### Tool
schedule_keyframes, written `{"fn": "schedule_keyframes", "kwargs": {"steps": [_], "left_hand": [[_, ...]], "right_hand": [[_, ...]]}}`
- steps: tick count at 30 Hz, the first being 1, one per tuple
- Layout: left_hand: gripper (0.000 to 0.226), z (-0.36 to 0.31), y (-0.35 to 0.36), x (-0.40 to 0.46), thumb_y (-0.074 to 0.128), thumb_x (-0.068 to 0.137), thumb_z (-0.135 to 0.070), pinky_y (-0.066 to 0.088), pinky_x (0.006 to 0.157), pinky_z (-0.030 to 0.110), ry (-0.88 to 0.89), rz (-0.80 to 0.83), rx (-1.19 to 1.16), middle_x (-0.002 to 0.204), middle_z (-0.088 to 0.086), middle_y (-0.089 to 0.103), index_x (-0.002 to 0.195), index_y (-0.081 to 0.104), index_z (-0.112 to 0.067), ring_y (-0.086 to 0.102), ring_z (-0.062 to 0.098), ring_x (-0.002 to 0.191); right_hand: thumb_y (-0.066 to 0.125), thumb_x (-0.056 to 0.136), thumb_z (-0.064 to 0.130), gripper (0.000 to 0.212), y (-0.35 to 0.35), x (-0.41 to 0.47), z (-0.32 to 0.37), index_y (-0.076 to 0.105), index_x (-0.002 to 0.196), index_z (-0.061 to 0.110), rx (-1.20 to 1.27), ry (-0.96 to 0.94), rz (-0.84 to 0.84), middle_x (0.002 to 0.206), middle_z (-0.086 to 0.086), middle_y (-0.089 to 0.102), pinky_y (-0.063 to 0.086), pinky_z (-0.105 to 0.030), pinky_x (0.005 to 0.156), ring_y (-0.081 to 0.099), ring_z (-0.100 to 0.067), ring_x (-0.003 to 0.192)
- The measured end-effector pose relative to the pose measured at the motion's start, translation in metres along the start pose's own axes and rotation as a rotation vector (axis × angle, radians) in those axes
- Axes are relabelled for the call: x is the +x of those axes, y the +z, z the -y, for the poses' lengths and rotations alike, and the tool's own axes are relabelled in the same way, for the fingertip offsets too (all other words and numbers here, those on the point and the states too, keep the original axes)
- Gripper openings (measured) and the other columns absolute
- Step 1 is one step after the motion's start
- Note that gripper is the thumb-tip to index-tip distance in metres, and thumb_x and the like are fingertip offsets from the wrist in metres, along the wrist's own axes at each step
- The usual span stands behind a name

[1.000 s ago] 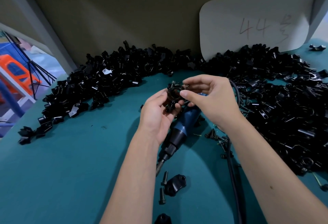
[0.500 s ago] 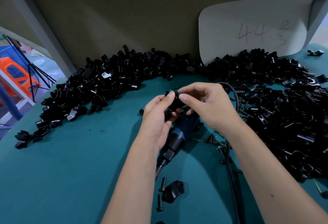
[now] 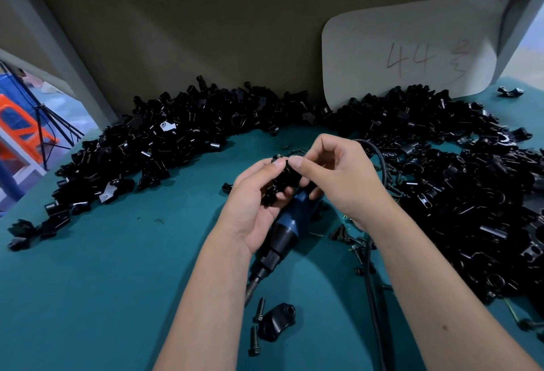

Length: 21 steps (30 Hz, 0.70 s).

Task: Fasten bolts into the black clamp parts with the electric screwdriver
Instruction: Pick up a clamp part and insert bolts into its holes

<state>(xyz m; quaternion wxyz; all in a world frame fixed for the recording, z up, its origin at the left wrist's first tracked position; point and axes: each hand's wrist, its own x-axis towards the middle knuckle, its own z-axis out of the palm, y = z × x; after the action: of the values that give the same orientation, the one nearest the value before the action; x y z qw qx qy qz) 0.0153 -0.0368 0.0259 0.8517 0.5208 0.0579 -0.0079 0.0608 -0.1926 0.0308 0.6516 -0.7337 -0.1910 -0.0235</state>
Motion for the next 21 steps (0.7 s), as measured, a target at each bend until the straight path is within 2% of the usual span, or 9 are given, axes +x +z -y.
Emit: {"fn": "schedule_keyframes", "kwargs": {"steps": [3, 6, 9, 11, 13, 16, 18, 21], "left_hand": [[0.010, -0.002, 0.000, 0.000, 0.073, 0.084, -0.023, 0.050, 0.058, 0.017, 0.003, -0.007, -0.050, 0.087, 0.007, 0.074, 0.086, 0.080, -0.016, 0.063, 0.015, 0.072], [0.013, -0.003, -0.001, 0.000, 0.077, 0.078, -0.025, 0.052, 0.063, 0.017, 0.006, -0.005, -0.095, 0.090, 0.006, 0.074, 0.086, 0.082, -0.016, 0.062, 0.023, 0.090], [0.011, -0.003, -0.001, -0.001, 0.073, 0.085, -0.023, 0.052, 0.066, 0.018, 0.018, 0.019, -0.100, 0.091, 0.005, 0.073, 0.087, 0.082, -0.016, 0.066, 0.017, 0.079], [0.013, -0.003, 0.002, -0.003, 0.070, 0.087, -0.024, 0.053, 0.065, 0.019, 0.035, 0.056, -0.070, 0.085, 0.003, 0.073, 0.082, 0.081, -0.019, 0.066, 0.013, 0.072], [0.014, -0.004, 0.004, -0.004, 0.069, 0.085, -0.026, 0.054, 0.063, 0.020, 0.050, 0.092, -0.068, 0.080, 0.004, 0.072, 0.080, 0.081, -0.019, 0.065, 0.013, 0.068], [0.016, -0.005, 0.002, -0.004, 0.069, 0.084, -0.025, 0.055, 0.062, 0.022, 0.040, 0.089, -0.115, 0.084, 0.009, 0.072, 0.086, 0.081, -0.016, 0.065, 0.016, 0.069], [0.016, -0.005, 0.000, -0.003, 0.071, 0.083, -0.024, 0.055, 0.063, 0.022, 0.025, 0.071, -0.136, 0.089, 0.010, 0.072, 0.089, 0.081, -0.013, 0.063, 0.017, 0.073], [0.013, -0.004, 0.002, -0.003, 0.071, 0.082, -0.024, 0.054, 0.061, 0.022, 0.024, 0.080, -0.128, 0.086, 0.007, 0.072, 0.083, 0.080, -0.014, 0.064, 0.015, 0.069]], "right_hand": [[0.069, 0.100, 0.021, 0.011, -0.003, 0.000, 0.003, 0.071, 0.094, 0.013, 0.068, 0.011, 0.062, 0.076, 0.000, 0.070, 0.055, -0.030, 0.055, 0.067, -0.015, 0.067], [0.064, 0.102, 0.012, 0.016, -0.002, -0.001, 0.005, 0.078, 0.098, 0.018, 0.055, -0.031, 0.098, 0.085, -0.003, 0.074, 0.056, -0.030, 0.060, 0.069, -0.016, 0.070], [0.074, 0.096, 0.015, 0.010, 0.006, -0.001, 0.007, 0.073, 0.086, 0.012, 0.066, -0.028, 0.017, 0.074, -0.003, 0.072, 0.056, -0.030, 0.056, 0.068, -0.016, 0.062], [0.080, 0.091, 0.021, 0.023, 0.011, -0.001, 0.006, 0.064, 0.079, 0.008, 0.066, -0.025, -0.054, 0.065, 0.000, 0.066, 0.054, -0.030, 0.053, 0.064, -0.016, 0.055], [0.079, 0.092, 0.024, 0.027, 0.013, -0.001, 0.006, 0.062, 0.081, 0.007, 0.102, -0.020, -0.053, 0.062, 0.002, 0.062, 0.054, -0.030, 0.053, 0.060, -0.017, 0.053], [0.069, 0.100, 0.017, 0.012, 0.011, -0.003, 0.008, 0.071, 0.093, 0.007, 0.223, 0.003, 0.027, 0.072, -0.003, 0.063, 0.055, -0.030, 0.054, 0.059, -0.019, 0.059], [0.068, 0.100, 0.013, 0.013, 0.011, -0.004, 0.009, 0.074, 0.089, 0.009, 0.243, 0.020, 0.034, 0.072, -0.005, 0.065, 0.053, -0.028, 0.053, 0.060, -0.018, 0.062], [0.075, 0.095, 0.018, 0.021, 0.015, -0.003, 0.009, 0.064, 0.079, 0.010, 0.181, 0.025, -0.041, 0.059, -0.001, 0.059, 0.051, -0.027, 0.049, 0.058, -0.014, 0.052]]}}
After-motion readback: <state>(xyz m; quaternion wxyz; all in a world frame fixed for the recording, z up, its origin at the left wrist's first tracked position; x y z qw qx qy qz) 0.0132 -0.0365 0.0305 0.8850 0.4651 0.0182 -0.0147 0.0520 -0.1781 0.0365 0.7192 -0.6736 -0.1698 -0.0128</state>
